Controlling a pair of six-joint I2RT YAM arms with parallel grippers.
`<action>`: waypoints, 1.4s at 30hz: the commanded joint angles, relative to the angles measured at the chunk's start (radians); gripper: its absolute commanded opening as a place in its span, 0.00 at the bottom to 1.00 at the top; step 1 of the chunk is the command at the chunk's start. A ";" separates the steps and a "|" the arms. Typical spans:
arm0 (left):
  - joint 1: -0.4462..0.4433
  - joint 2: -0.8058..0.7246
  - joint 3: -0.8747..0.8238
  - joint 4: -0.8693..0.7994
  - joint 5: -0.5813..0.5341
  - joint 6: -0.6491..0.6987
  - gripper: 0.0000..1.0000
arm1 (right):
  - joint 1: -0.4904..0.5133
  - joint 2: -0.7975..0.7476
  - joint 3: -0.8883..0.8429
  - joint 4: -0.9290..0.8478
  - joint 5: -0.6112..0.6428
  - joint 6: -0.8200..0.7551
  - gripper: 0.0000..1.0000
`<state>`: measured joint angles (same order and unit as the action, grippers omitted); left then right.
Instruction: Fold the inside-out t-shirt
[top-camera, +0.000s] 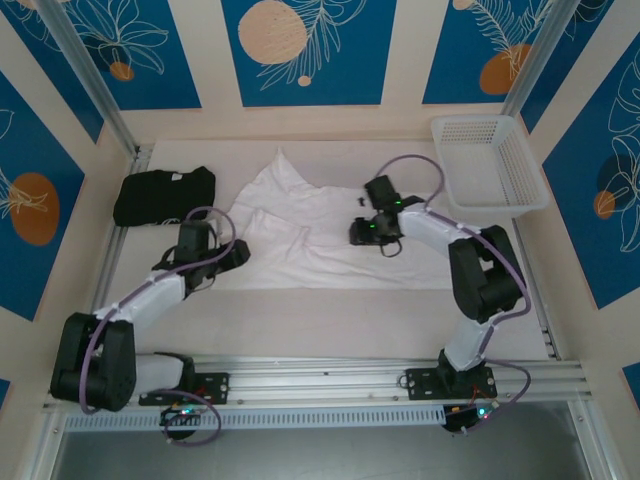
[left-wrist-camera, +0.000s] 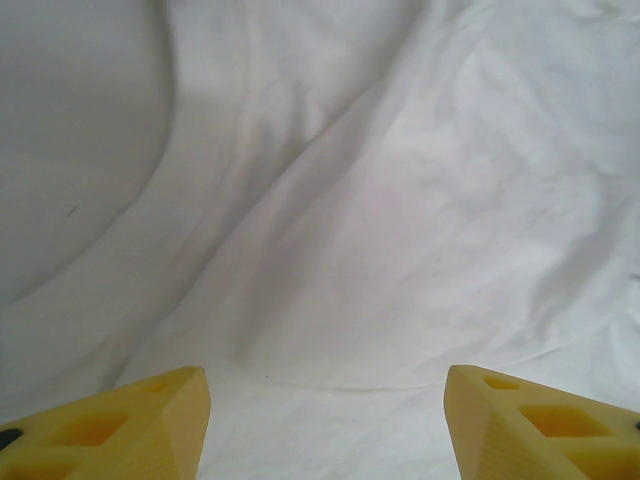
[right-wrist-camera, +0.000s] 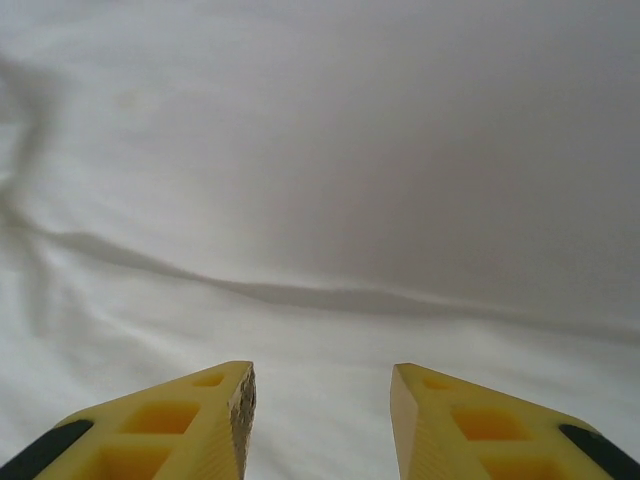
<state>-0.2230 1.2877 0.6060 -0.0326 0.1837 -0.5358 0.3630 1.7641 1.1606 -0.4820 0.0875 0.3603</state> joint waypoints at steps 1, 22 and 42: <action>-0.067 0.140 0.116 0.085 0.056 0.020 0.63 | -0.098 -0.004 -0.039 -0.052 -0.086 0.065 0.40; -0.053 0.374 0.128 0.020 -0.024 0.022 0.63 | -0.037 0.005 -0.124 -0.235 -0.109 0.064 0.47; -0.027 0.011 0.163 -0.076 -0.210 0.105 0.73 | -0.091 -0.284 -0.078 -0.054 0.085 0.057 0.75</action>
<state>-0.2718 1.2701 0.7029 -0.1268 0.0299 -0.4698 0.3248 1.4902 1.0565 -0.6250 0.1154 0.4366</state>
